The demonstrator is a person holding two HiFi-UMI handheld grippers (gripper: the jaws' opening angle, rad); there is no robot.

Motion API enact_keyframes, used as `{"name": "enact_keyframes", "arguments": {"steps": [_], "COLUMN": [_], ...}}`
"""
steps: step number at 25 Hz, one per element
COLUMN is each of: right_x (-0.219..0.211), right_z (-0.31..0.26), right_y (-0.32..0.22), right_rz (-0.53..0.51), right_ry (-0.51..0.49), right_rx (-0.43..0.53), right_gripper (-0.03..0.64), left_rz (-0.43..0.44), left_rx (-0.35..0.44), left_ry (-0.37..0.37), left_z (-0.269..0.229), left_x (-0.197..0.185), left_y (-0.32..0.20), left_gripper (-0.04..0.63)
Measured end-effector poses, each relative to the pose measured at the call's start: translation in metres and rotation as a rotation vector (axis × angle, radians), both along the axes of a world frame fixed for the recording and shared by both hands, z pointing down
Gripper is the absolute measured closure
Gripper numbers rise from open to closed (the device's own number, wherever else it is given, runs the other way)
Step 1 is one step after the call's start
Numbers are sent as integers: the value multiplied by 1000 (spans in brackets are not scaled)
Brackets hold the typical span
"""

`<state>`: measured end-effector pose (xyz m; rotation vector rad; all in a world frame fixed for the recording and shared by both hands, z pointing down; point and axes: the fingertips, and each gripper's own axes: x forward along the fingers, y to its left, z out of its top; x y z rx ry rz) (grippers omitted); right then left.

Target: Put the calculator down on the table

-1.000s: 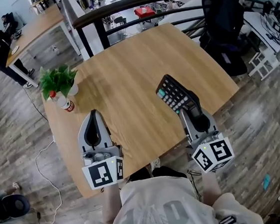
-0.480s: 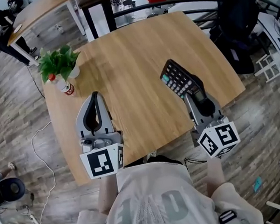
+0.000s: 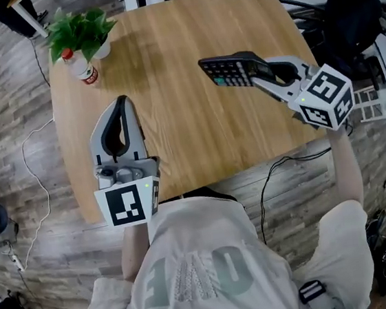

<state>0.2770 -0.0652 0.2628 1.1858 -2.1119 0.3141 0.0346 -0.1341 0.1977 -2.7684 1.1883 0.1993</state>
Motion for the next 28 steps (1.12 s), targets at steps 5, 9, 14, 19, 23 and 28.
{"name": "enact_keyframes", "arguments": {"steps": [5,9,14,19,23,28], "right_x": [-14,-41,-55,-40,-28,-25], "right_z": [37,78,142,200,232,257], "right_y": [-40,-56,-41,-16,-16,-18], "right_rz": [-284,-499,-770,-959,-1023,-1024], "right_ry": [129,188,271,333,337,277], "right_rx": [-289,-500,-827,-1124,-1268,-1357], "right_gripper": [499,499,499,499,499,499], "left_rz": [-57,-124,-163,-189,-214,-223], "left_rx": [-44,-108,-166,-225,-261,-287], "left_ry": [-5,-56,-77,-108,-128,-156], "left_z": [17,38,64,98,123,141], "left_x": [-13,-23,-21,-14,-17,-19], "left_y": [-15,-23,-32,-44,-57,-52], "left_gripper": [586,586,586,586,586,586]}}
